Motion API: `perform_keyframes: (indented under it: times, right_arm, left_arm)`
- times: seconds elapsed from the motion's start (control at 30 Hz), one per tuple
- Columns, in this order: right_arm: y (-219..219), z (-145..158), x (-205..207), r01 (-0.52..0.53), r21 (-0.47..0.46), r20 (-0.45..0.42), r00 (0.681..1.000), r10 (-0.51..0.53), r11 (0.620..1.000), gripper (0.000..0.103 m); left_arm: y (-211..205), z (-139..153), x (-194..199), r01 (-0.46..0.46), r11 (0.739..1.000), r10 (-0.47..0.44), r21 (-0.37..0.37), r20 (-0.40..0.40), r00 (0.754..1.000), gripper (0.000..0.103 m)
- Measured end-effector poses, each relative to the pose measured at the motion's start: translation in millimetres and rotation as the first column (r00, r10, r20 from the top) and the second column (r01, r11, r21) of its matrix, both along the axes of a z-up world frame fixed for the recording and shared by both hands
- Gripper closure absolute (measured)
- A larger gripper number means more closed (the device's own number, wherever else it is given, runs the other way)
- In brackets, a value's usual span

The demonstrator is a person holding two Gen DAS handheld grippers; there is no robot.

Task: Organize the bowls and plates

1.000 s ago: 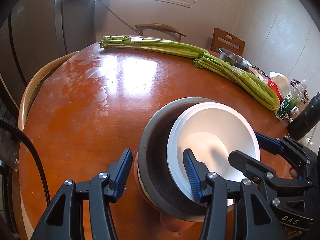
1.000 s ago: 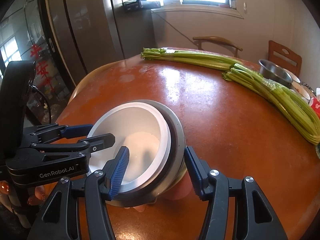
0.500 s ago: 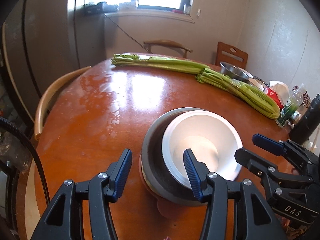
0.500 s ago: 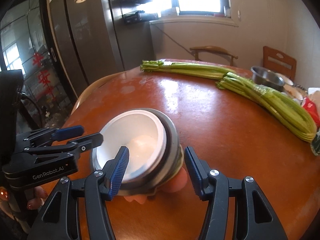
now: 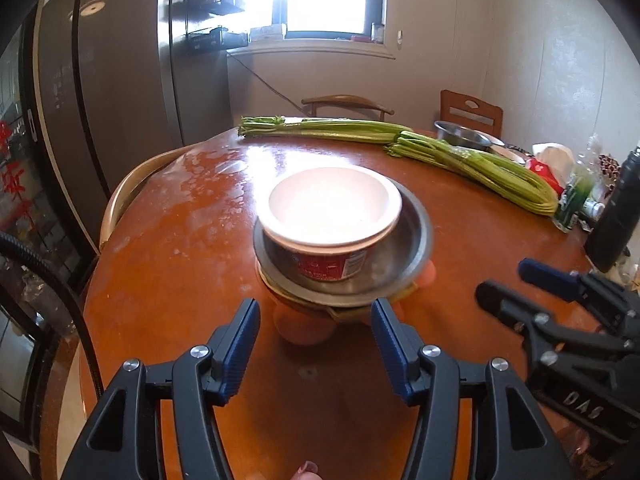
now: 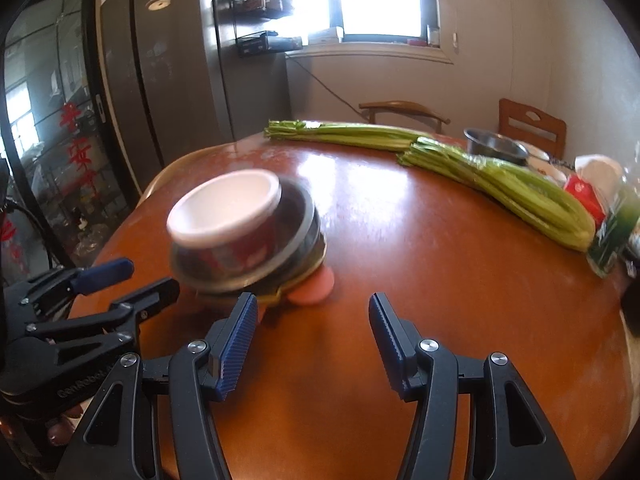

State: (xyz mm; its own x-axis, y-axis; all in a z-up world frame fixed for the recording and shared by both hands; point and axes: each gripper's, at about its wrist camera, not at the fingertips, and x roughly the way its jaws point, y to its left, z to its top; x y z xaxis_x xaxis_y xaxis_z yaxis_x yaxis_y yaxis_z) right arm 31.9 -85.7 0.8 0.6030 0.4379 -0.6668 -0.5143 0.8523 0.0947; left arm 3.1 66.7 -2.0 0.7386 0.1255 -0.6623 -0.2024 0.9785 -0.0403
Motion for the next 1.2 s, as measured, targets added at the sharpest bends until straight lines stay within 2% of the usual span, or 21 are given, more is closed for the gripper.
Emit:
perform_keyframes:
  times: [0.13, 0.37, 1.2]
  right_arm:
    - [-2.8, -8.0, -19.6, -0.012, -0.016, -0.006, 1.000, 0.012, 1.000, 0.043]
    - [-10.3, -13.8, -39.0, -0.016, -0.019, -0.005, 1.000, 0.016, 1.000, 0.043]
    - [-8.7, -28.9, -33.5, -0.012, -0.028, -0.054, 0.999, 0.011, 1.000, 0.043]
  left_arm:
    - [-8.3, -3.0, -11.4, -0.008, 1.000, 0.008, 0.028, 0.009, 1.000, 0.044]
    - [-11.1, -20.9, -19.1, -0.009, 1.000, 0.009, 0.008, -0.036, 0.999, 0.044]
    - [-11.0, -39.7, -13.7, -0.012, 1.000, 0.014, 0.013, -0.085, 0.996, 0.044]
